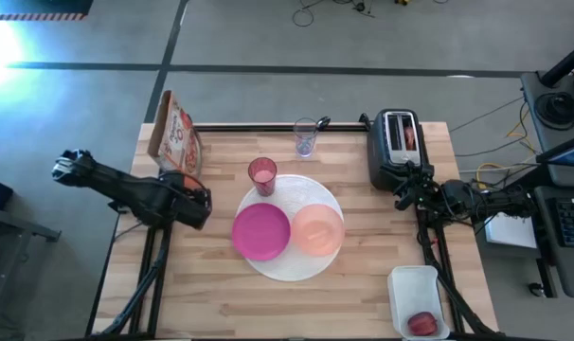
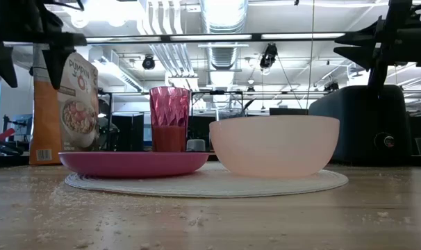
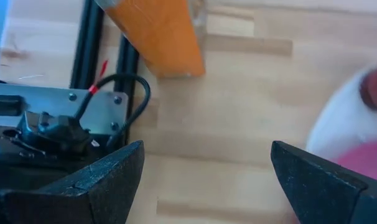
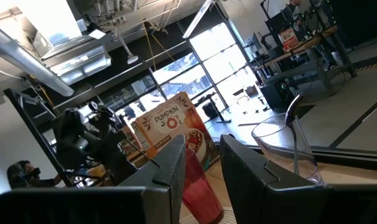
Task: Arrange a breakfast setting
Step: Pour the cereal into the orange bowl
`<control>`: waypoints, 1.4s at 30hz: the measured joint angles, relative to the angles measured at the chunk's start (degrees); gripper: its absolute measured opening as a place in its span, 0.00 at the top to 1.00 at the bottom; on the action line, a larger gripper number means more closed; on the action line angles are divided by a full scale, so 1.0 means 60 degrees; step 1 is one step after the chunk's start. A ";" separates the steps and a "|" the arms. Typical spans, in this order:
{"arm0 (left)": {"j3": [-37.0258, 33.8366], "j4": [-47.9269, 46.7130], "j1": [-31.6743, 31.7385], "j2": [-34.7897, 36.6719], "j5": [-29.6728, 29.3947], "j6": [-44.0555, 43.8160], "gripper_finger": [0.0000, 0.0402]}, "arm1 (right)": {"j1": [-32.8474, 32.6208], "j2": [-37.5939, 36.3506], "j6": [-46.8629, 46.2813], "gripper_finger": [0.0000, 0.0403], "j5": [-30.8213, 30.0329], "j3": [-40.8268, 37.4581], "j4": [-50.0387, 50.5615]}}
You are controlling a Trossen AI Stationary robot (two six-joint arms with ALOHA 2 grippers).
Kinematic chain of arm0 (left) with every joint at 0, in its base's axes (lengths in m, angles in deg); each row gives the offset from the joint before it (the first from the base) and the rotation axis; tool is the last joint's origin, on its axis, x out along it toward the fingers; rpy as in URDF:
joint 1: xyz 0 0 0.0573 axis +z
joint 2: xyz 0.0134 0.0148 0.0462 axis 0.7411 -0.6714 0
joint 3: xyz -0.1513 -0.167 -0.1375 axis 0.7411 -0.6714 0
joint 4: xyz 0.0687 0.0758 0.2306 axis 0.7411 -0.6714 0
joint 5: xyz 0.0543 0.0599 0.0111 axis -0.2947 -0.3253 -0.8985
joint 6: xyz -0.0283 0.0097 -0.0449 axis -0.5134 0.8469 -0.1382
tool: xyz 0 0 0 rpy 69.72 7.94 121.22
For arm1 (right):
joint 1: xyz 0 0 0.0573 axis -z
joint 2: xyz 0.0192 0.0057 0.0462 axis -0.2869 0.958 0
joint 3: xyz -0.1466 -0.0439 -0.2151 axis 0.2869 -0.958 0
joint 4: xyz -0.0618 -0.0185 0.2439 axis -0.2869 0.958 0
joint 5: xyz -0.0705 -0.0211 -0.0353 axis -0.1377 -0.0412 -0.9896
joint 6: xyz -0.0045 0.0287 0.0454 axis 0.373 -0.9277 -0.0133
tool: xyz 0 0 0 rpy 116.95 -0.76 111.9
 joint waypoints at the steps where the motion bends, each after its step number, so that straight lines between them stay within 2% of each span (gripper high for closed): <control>1: -0.0067 0.0001 0.0148 -0.0023 -0.0058 -0.0049 0.17 | 0.0000 0.0000 0.0000 0.77 0.0000 0.0000 0.0000; 8: -0.0304 0.0001 0.1112 -0.0362 -0.0371 0.0066 0.17 | 0.0000 0.0000 0.0000 0.77 0.0000 0.0000 0.0000; 15: -0.0304 0.0001 0.1537 -0.0834 -0.1880 0.0323 0.17 | 0.0000 0.0000 0.0000 0.77 0.0000 0.0000 0.0000; 20: -0.0304 0.0002 0.1661 -0.1067 -0.1748 0.0320 0.17 | 0.0000 0.0000 0.0000 0.77 0.0000 0.0000 0.0000; 24: -0.0304 0.0001 0.1657 -0.1119 -0.0846 0.0388 0.17 | 0.0000 0.0000 0.0000 0.77 0.0000 0.0000 0.0000; 26: -0.0304 0.0001 0.1660 -0.1105 -0.0700 0.0502 0.17 | 0.0000 0.0000 0.0000 0.77 0.0000 0.0000 0.0000; 32: -0.0450 -0.0001 0.1858 -0.1050 -0.1211 0.0510 0.17 | 0.0000 0.0000 0.0000 0.77 0.0000 0.0000 0.0000; 42: -0.0378 0.0001 0.2942 -0.1047 -0.1622 0.0970 0.17 | 0.0000 0.0000 0.0000 0.77 0.0000 0.0000 0.0000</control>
